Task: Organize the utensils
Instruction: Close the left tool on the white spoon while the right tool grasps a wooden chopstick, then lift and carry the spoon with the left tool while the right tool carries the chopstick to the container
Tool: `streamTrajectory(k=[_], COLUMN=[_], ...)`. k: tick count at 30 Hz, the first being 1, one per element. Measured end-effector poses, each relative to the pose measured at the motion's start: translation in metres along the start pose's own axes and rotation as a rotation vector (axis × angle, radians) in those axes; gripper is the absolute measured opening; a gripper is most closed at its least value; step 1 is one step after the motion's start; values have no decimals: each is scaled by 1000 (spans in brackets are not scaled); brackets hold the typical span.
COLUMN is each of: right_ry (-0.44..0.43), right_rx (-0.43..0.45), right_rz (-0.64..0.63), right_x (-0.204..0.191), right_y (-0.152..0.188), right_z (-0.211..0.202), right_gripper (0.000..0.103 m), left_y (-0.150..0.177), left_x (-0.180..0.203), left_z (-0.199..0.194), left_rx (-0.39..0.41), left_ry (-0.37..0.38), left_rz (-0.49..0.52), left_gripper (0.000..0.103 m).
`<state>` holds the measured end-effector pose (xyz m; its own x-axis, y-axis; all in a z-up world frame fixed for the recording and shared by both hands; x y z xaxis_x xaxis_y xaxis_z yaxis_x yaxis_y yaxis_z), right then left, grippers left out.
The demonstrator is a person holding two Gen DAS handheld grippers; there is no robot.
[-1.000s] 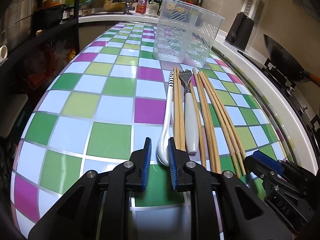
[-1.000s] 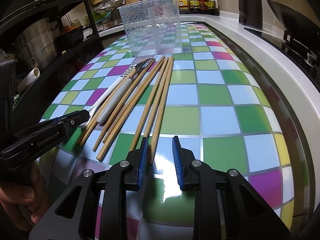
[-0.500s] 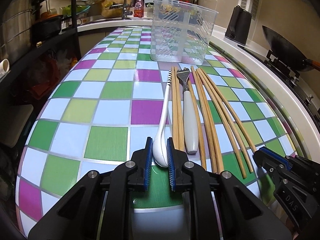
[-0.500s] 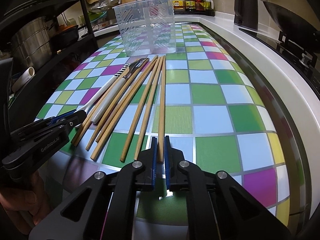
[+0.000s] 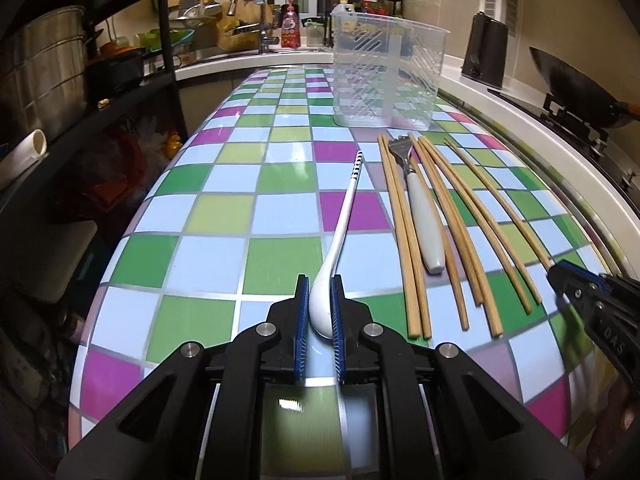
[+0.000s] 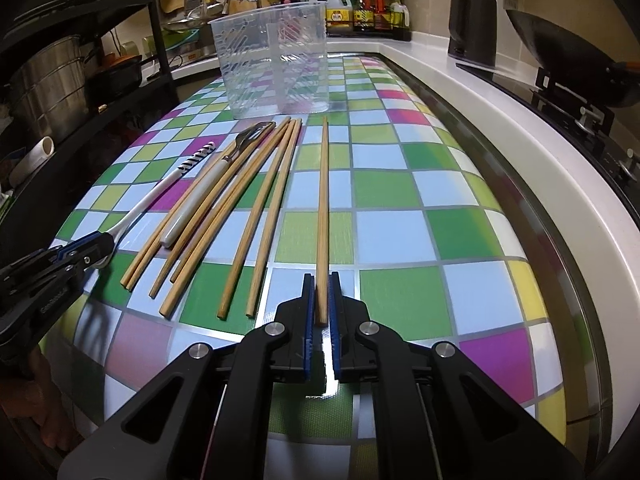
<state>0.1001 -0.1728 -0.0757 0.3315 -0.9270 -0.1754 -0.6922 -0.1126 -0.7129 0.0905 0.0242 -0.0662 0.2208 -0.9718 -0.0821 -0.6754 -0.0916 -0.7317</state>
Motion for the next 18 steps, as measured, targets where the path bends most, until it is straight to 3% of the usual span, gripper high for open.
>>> streamTrajectory(k=[18], right_ry=[78], right_rx=[74], right_rz=[23], right_x=[-3], right_y=[3], right_z=[-3], right_gripper=[7], left_y=[2], left_x=[-4], left_z=[5], left_rx=[40], left_ry=[81], left_rz=[-40], left_gripper=[14])
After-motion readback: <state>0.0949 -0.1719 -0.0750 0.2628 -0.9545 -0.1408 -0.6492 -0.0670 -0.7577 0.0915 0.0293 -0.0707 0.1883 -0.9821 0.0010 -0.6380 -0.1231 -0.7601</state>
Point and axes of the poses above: each gripper's, at about its wrist camera, not at the fingertips, and z roughly the way its jaws point, x to its right, y to its underside, the point moved 7 cm from there along z, roughly the way its jaws point, and after that the axes turned 9 degrees about -y, right-handed, at the moved point
